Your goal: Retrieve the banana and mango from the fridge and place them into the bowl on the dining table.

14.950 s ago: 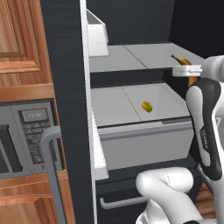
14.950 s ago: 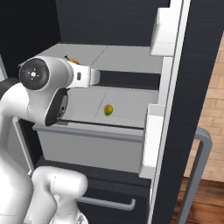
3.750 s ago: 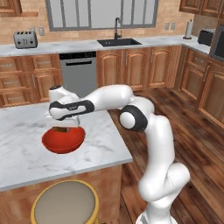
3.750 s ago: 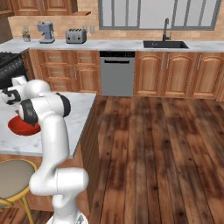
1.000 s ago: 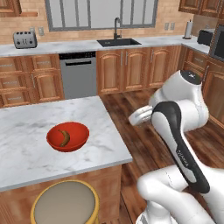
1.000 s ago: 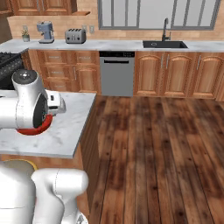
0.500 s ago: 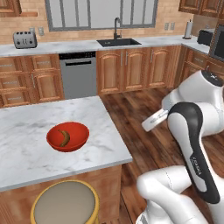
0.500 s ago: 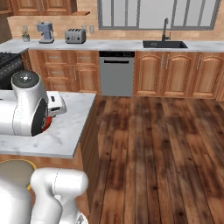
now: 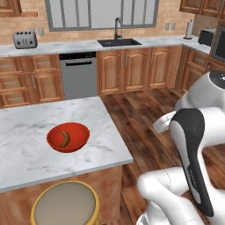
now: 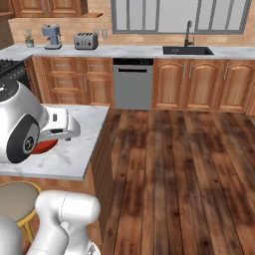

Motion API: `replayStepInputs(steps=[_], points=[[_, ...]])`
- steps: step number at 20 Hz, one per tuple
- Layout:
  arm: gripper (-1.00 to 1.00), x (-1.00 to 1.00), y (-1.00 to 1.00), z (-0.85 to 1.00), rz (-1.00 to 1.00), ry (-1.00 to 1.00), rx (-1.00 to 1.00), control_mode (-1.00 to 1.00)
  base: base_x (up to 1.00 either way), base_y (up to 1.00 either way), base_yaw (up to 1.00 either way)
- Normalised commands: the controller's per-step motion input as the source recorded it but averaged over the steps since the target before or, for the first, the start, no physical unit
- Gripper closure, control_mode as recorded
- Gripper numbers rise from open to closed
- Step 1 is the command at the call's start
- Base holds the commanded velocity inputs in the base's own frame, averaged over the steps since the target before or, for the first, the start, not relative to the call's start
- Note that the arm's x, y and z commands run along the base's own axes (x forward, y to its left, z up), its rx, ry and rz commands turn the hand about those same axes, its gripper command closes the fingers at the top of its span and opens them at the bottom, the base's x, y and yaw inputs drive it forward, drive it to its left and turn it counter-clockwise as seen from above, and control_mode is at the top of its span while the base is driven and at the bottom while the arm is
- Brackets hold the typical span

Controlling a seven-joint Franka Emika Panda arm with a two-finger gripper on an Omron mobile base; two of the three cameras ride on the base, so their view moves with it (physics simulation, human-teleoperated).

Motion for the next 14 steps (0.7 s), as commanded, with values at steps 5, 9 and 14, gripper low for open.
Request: replayStepInputs(steps=[5, 9, 14], points=[[-1.00, -0.23, -0.37, 0.00, -0.15, -0.05, 0.00, -1.00, 0.00, 0.00, 0.00], [-1.00, -0.03, -0.05, 0.00, -0.03, -0.01, 0.00, 1.00, 0.00, 0.00, 0.00], [-1.00, 0.00, 0.00, 0.00, 0.00, 0.00, 0.00, 1.00, -0.50, -0.11, 0.00]])
